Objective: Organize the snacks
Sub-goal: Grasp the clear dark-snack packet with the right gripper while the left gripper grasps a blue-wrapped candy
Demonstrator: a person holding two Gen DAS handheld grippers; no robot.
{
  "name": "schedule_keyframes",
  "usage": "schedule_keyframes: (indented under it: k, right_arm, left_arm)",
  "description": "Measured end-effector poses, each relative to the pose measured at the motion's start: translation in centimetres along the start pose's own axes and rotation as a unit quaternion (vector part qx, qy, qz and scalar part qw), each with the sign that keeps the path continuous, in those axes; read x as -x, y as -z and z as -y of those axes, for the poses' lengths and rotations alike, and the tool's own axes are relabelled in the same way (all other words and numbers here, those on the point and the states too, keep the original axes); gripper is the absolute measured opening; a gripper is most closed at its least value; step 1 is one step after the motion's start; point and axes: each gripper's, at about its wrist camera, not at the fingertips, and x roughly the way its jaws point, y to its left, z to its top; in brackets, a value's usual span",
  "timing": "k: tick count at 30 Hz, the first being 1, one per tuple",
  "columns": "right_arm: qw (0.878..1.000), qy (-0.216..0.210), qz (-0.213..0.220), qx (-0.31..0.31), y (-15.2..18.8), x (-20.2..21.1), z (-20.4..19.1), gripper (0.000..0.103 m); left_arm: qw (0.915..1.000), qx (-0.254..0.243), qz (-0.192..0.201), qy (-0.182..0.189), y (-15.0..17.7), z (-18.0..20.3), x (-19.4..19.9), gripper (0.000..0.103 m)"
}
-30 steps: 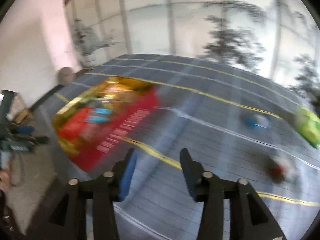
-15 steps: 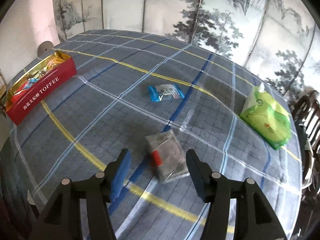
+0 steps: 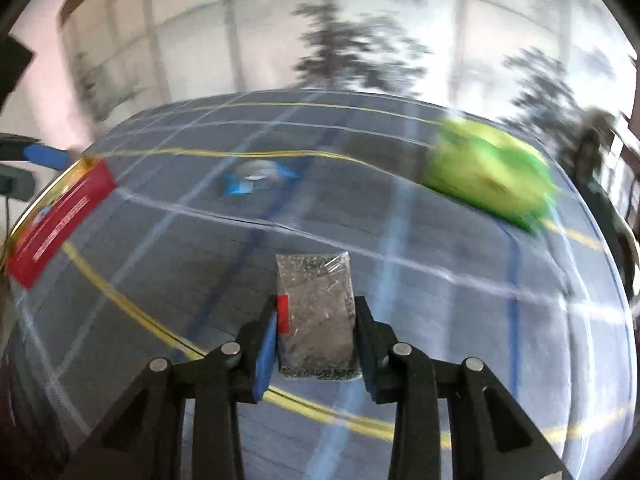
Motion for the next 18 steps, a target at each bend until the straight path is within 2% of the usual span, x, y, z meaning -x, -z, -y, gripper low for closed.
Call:
schedule_keyframes:
  k: [3,6,10,11,13,15,16,17,18]
  right_arm:
    - [0.999,0.023,0.007,-0.048,1.3,0.5,2.5,0.035]
    - [0.995,0.012,0.028,-0.091,1.5,1.0,4.3,0.035]
    - [0.992,-0.001,0.029,-0.120,1.6,0.5,5.2,0.035]
    - [0.992,-0.003,0.032,-0.118,1.6,0.5,5.1,0.035]
    - [0.993,-0.007,0.035,-0.114,1.6,0.6,4.8,0.035]
    - [0.993,-0.011,0.037,-0.113,1.5,0.6,4.9,0.035]
    - [0.993,-0.013,0.038,-0.114,1.5,0.6,4.9,0.035]
    - [0.992,-0.014,0.039,-0.116,1.5,0.6,5.0,0.035]
    - [0.992,-0.015,0.041,-0.117,1.5,0.7,5.1,0.035]
  left_arm:
    - [0.9981,-0.059,-0.016,0.001,-3.6,1.0,-3.5,0.089]
    - [0.9942,-0.104,-0.025,0.001,-6.3,1.6,-6.1,0.089]
    - [0.9899,-0.133,-0.050,0.005,-7.3,1.6,-9.1,0.089]
    - [0.9888,-0.137,-0.058,0.001,-7.3,1.4,-9.7,0.085]
    - [0.9871,-0.140,-0.078,0.005,-7.6,1.2,-11.6,0.062]
    - [0.9856,-0.138,-0.098,0.007,-7.7,1.0,-13.2,0.054]
    - [0.9860,-0.130,-0.103,0.016,-7.7,0.6,-13.8,0.057]
    - [0.9876,-0.121,-0.095,0.030,-7.7,0.2,-13.7,0.053]
    - [0.9893,-0.111,-0.089,0.034,-7.8,-0.1,-13.6,0.044]
